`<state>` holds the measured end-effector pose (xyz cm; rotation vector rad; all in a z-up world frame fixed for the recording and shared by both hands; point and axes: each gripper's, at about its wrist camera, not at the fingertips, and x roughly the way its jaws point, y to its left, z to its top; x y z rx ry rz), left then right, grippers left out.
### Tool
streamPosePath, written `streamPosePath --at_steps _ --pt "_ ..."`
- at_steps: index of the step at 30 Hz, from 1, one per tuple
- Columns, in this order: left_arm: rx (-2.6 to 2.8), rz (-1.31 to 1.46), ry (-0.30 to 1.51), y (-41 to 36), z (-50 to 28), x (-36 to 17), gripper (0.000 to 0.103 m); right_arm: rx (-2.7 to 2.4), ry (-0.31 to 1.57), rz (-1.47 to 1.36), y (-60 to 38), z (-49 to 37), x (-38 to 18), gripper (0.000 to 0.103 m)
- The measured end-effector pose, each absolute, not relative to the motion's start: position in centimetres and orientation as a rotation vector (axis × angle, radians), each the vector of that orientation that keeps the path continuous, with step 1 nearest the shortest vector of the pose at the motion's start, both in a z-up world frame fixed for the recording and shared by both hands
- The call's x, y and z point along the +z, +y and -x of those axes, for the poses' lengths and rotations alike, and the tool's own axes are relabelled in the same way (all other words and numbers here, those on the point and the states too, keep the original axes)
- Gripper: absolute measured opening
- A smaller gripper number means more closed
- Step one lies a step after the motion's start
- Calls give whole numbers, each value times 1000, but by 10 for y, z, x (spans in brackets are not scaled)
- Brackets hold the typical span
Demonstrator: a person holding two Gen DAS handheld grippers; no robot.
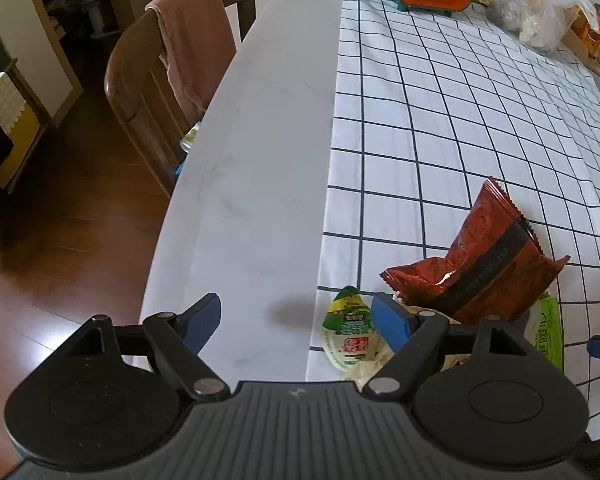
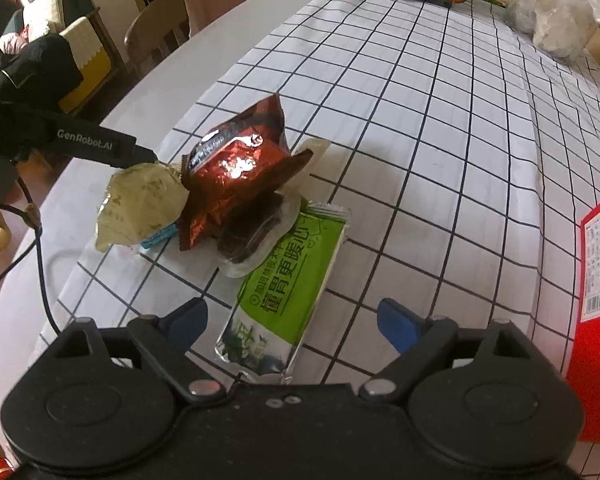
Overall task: Organize snacks
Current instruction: 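Move both tools back toward the remaining snacks, then grasp the green snack bar with the right tool while the left tool grasps the small green-capped pouch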
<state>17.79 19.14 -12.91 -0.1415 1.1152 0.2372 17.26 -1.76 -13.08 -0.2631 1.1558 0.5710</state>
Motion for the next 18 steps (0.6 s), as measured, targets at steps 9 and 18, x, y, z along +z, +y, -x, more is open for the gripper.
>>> streamPosePath --at_steps 9,18 --pt "218 95 1084 176 -170 -132 72 549 1141 289 -13 -175 -139 80" --pt "207 109 1089 176 -165 -137 44 548 1127 306 -12 -171 -142 55"
